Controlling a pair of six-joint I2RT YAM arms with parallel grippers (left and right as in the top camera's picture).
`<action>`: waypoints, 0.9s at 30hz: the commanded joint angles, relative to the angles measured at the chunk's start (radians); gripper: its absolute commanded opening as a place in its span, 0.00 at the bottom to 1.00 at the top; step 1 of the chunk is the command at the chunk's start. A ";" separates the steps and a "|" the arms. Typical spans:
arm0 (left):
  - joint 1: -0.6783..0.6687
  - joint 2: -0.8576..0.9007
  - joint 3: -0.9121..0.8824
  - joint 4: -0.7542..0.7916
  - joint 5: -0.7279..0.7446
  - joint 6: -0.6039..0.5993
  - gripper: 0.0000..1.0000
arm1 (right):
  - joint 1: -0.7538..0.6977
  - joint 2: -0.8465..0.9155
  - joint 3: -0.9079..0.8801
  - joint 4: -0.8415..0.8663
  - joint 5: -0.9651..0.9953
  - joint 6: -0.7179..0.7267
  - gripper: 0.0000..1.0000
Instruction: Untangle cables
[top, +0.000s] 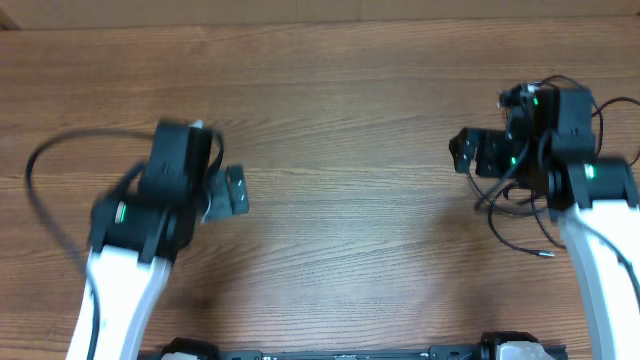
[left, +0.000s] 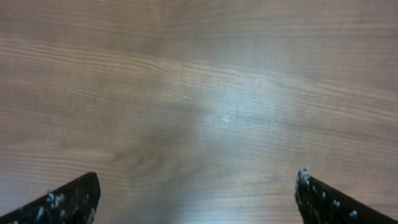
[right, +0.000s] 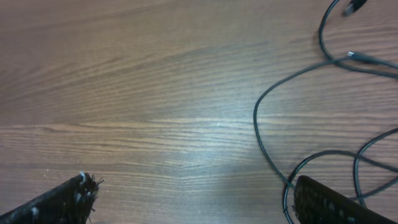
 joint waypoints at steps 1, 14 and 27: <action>0.004 -0.182 -0.138 0.087 -0.039 -0.021 1.00 | -0.002 -0.124 -0.071 0.043 0.018 0.003 1.00; 0.004 -0.398 -0.241 0.077 -0.037 -0.020 1.00 | -0.003 -0.199 -0.085 0.021 0.039 0.003 1.00; 0.004 -0.385 -0.241 0.066 -0.037 -0.021 1.00 | -0.003 -0.126 -0.085 0.022 0.040 0.003 1.00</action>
